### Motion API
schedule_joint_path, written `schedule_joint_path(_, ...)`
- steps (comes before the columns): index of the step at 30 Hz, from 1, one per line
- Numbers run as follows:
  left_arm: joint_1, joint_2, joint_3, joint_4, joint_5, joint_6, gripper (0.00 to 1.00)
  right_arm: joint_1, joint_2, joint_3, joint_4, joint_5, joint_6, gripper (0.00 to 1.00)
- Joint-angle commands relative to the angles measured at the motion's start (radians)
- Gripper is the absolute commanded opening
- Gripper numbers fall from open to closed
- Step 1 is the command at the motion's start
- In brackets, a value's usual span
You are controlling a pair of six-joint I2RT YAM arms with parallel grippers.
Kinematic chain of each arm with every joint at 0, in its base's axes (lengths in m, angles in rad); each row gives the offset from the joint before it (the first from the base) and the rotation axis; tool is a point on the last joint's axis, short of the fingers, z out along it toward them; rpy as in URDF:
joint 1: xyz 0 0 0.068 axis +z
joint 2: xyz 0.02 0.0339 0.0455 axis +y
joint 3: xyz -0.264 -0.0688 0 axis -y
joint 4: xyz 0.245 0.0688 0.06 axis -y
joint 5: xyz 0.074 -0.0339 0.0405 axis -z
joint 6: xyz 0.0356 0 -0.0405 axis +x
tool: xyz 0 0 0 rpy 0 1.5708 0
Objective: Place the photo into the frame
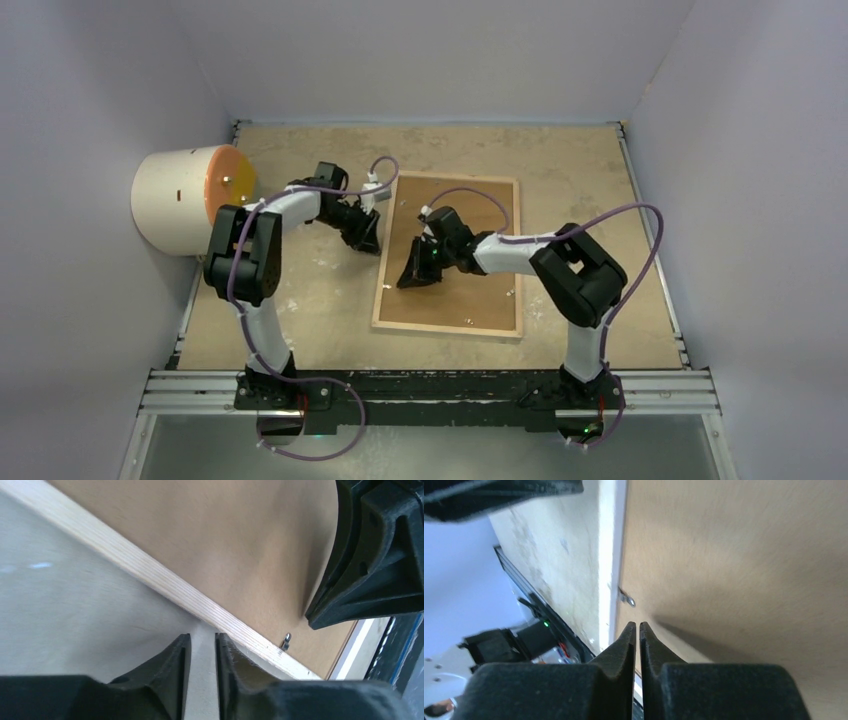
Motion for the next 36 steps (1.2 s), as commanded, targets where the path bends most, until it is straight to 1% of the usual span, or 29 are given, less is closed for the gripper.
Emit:
schedule_joint_path(1,0.053,0.02,0.12,0.079,0.088,-0.109,0.35,-0.102,-0.003,0.139,-0.081,0.046,-0.039,0.1)
schedule_joint_path(3,0.055,0.05,0.165,0.096,0.099,-0.144,0.44,-0.15,0.03,0.205,-0.11,0.054,-0.057,0.11)
schedule_joint_path(4,0.055,0.067,0.181,0.113,0.109,-0.165,0.46,-0.171,0.053,0.237,-0.12,0.054,-0.065,0.12)
schedule_joint_path(9,0.036,0.166,0.256,0.136,0.118,-0.203,0.48,-0.23,0.181,0.455,-0.196,0.084,-0.11,0.12)
schedule_joint_path(12,0.032,0.204,0.268,0.136,0.121,-0.202,0.45,-0.249,0.276,0.563,-0.232,0.078,-0.118,0.12)
schedule_joint_path(14,0.032,0.213,0.26,0.144,0.111,-0.198,0.41,-0.256,0.321,0.615,-0.245,0.077,-0.121,0.11)
schedule_joint_path(19,0.032,0.223,0.239,0.148,0.106,-0.173,0.29,-0.267,0.402,0.702,-0.252,0.066,-0.116,0.11)
schedule_joint_path(23,0.032,0.231,0.223,0.147,0.111,-0.16,0.22,-0.271,0.449,0.754,-0.257,0.07,-0.111,0.11)
schedule_joint_path(31,0.032,0.236,0.205,0.15,0.11,-0.143,0.18,-0.275,0.523,0.855,-0.282,0.07,-0.112,0.09)
schedule_joint_path(36,0.031,0.239,0.201,0.148,0.117,-0.133,0.16,-0.275,0.541,0.877,-0.28,0.053,-0.111,0.08)
